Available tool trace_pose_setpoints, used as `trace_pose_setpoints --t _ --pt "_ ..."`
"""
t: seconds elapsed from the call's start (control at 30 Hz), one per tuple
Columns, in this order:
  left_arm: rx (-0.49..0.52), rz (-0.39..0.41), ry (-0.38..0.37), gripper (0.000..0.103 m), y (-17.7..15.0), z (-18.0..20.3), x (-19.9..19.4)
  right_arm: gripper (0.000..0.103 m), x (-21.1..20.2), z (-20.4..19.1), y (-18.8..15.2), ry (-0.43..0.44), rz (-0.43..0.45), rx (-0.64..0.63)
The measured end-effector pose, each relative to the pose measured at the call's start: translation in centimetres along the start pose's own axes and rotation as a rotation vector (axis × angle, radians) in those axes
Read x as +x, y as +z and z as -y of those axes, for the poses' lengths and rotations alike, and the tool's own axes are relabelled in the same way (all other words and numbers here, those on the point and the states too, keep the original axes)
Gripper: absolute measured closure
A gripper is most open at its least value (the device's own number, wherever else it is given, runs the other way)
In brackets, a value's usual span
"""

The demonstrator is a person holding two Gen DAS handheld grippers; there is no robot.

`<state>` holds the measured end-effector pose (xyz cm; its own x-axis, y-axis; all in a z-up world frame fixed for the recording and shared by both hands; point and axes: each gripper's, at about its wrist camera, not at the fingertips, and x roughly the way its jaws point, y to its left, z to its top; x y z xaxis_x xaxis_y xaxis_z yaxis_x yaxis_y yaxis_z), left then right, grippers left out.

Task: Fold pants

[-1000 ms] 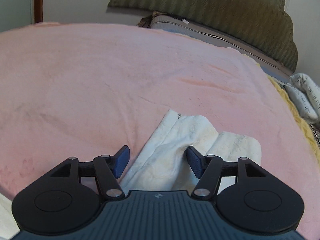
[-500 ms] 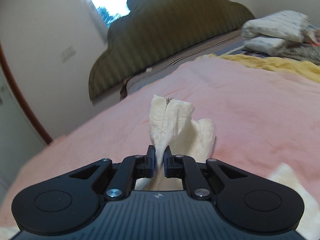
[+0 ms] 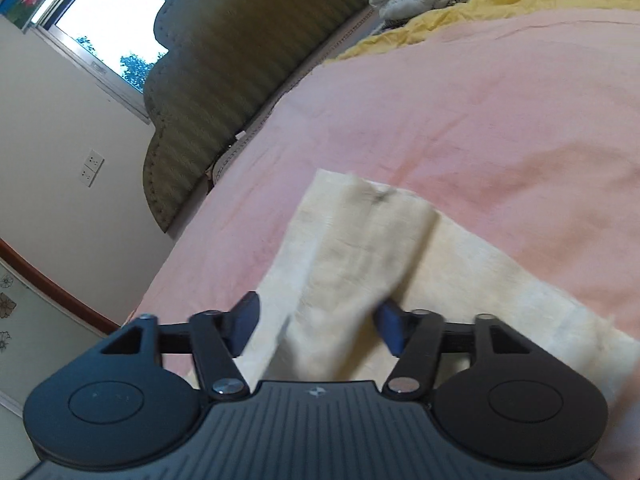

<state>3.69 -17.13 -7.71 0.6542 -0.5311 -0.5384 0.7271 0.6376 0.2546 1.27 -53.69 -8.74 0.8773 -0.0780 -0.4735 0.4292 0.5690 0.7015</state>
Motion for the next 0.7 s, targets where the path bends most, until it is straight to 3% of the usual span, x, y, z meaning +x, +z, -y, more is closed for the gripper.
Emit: trace_pose_setpoints --t 0.07,0.1,0.13,0.17,0.3,0.4,0.5,0.57,0.7 --pt "0.002 0.005 0.003 0.067 0.0 0.2 -0.1 0.040 0.8 -0.5 0.4 -0.021 0.013 -0.021" --pt "-0.010 0.008 0.001 0.070 0.0 0.2 -0.2 0.048 1.1 -0.6 0.5 -0.026 0.020 -0.030" --pt "-0.028 0.009 -0.004 0.077 0.0 0.0 -0.3 0.075 1.3 -0.8 0.6 -0.041 0.024 -0.043" --pt "-0.050 0.010 -0.014 0.081 0.1 -0.4 -0.3 0.088 1.4 -0.8 0.7 -0.052 0.026 -0.056" --pt "-0.184 0.038 -0.028 0.093 0.7 -2.2 -0.9 0.090 0.3 -1.7 1.6 0.039 0.047 -0.089" --pt "-0.179 0.106 -0.038 0.093 1.5 -2.4 -2.7 0.090 -2.4 -3.0 2.7 0.126 0.124 -0.131" --pt "-0.106 0.109 -0.076 0.093 1.5 -1.6 -3.7 0.090 -4.8 -2.1 3.1 0.090 0.144 -0.153" --pt "-0.074 0.084 -0.106 0.093 0.9 -0.7 -3.5 0.090 -5.7 -0.3 2.6 0.010 0.131 -0.162" --pt "0.000 0.051 -0.118 0.094 -0.4 1.0 -3.0 0.090 -6.6 3.4 0.8 -0.066 0.093 -0.102"
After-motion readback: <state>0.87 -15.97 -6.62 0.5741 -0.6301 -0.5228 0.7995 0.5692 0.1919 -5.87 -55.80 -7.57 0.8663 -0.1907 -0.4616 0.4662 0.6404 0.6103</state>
